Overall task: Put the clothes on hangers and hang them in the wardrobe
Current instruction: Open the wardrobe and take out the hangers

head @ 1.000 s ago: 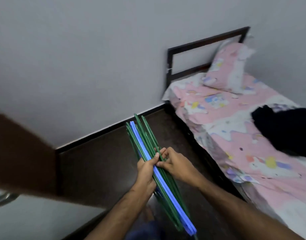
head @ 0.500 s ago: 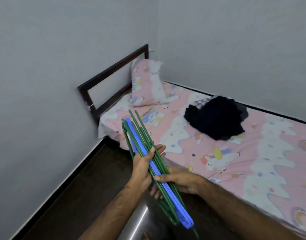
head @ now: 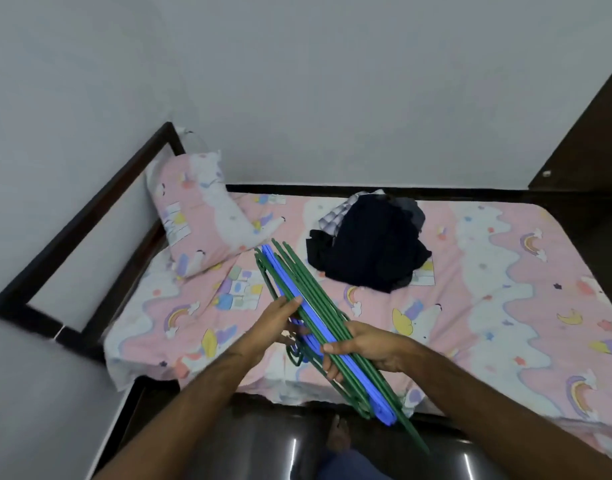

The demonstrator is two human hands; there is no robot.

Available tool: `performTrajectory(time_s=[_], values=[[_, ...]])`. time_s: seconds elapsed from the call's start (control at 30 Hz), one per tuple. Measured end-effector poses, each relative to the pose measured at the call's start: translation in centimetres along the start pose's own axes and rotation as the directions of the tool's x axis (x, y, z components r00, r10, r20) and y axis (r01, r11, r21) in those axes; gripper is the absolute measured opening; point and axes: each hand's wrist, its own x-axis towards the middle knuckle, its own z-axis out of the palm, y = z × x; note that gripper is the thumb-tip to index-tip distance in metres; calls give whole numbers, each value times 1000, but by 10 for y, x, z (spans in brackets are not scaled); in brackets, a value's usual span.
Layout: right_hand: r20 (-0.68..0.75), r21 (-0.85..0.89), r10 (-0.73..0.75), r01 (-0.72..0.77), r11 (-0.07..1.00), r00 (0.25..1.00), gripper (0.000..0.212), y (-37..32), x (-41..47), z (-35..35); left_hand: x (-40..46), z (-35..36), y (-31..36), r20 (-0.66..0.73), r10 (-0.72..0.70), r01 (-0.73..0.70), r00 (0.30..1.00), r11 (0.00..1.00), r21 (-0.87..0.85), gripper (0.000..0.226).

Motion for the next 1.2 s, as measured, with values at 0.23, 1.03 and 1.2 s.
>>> performTrajectory(time_s=[0.23,1.03,1.2], values=[[-131,-158,96,-117,981,987,14,-49,59,-101,130,-47,53,289,648,-496,705,159,853,48],[-698,-670,-72,-613,419,713,21,-44,73,-207,345,81,115,893,-162,-907,419,-31,420,23],[-761,-609,-154,-612,504,630,29,-3,43,-284,385,162,129,917,-26,-892,398,-246,380,33]])
